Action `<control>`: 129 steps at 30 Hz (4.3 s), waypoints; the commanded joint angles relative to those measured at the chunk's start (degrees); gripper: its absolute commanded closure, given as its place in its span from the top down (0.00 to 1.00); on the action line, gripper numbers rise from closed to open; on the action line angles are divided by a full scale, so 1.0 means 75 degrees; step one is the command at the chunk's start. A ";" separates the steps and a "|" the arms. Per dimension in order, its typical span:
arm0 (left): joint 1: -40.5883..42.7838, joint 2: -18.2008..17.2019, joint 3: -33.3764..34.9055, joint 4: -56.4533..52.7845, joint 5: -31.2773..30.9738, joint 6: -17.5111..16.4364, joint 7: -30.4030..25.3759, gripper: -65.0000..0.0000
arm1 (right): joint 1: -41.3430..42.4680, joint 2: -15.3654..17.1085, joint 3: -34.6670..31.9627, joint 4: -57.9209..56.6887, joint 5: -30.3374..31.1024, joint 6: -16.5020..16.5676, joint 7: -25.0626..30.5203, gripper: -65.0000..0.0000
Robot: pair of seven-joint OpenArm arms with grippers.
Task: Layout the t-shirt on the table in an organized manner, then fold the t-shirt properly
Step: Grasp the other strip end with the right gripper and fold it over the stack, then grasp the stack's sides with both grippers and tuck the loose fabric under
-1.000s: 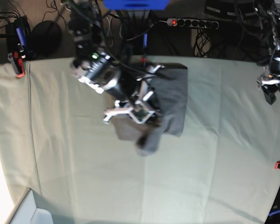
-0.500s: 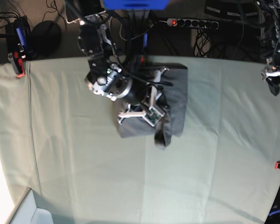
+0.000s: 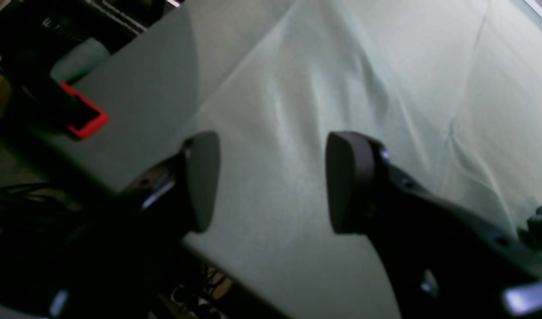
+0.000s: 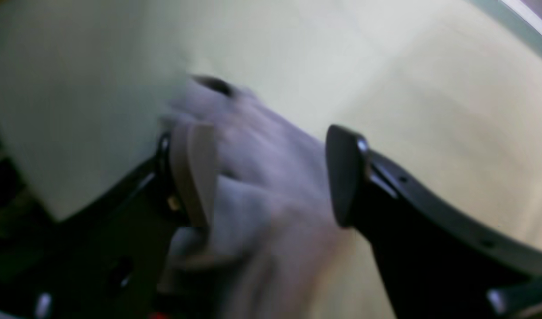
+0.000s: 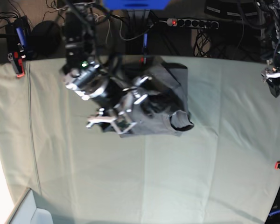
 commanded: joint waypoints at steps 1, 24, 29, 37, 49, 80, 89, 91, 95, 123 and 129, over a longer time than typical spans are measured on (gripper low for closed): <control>0.0014 -0.0099 -0.0040 0.0099 -0.0029 -0.0037 -0.0177 0.56 | 0.0074 -0.0074 0.0094 0.0132 0.0187 0.0104 0.0204 0.60; -0.0021 0.0159 0.0171 0.0181 -0.0041 -0.0037 -0.0177 0.57 | -0.1215 0.0992 -0.2144 -0.0079 0.0187 0.0104 0.0204 0.60; 0.0131 0.0405 0.1249 0.0556 -0.0041 -0.0037 -0.0177 0.57 | -0.1227 0.1085 -0.1699 0.0097 0.0187 0.0104 0.0204 0.60; 0.0413 0.1026 0.3488 0.1001 -0.0029 0.0021 -0.0177 0.57 | -0.1227 0.1085 -0.1125 0.0109 0.0187 0.0104 0.0204 0.60; 0.0413 0.1143 0.4684 0.0614 0.0029 0.0033 -0.0177 0.56 | -0.1180 0.1097 -0.0855 0.0097 0.0187 0.0104 0.0204 0.60; -0.0138 0.0850 0.4613 -0.0159 -0.0041 -0.0026 -0.0177 0.00 | -0.1145 0.1109 -0.0855 0.0074 0.0187 0.0104 0.0204 0.60; -0.0197 0.0675 0.4566 -0.0183 -0.0053 -0.0026 -0.0177 0.00 | -0.1145 0.1109 -0.0855 0.0074 0.0187 0.0104 0.0204 0.60; -0.0314 0.0675 0.4566 -0.0230 -0.0041 -0.0026 -0.0177 0.00 | -0.1145 0.1109 -0.0855 0.0074 0.0187 0.0104 0.0204 0.60; -0.0408 0.0675 0.4590 -0.0440 -0.0041 -0.0026 -0.0177 0.01 | -0.1145 0.1109 -0.0855 0.0074 0.0187 0.0104 0.0204 0.60; -0.0115 0.0721 0.4742 0.0462 -0.0041 0.0010 -0.0189 0.58 | 0.2078 0.0863 -0.0749 -0.3431 0.0210 0.0104 0.0274 0.00; -0.0701 0.0909 0.5152 -0.0523 0.0029 0.0021 -0.0177 0.58 | 0.2407 0.0874 -0.0105 -0.4017 0.0210 0.0104 0.0286 0.00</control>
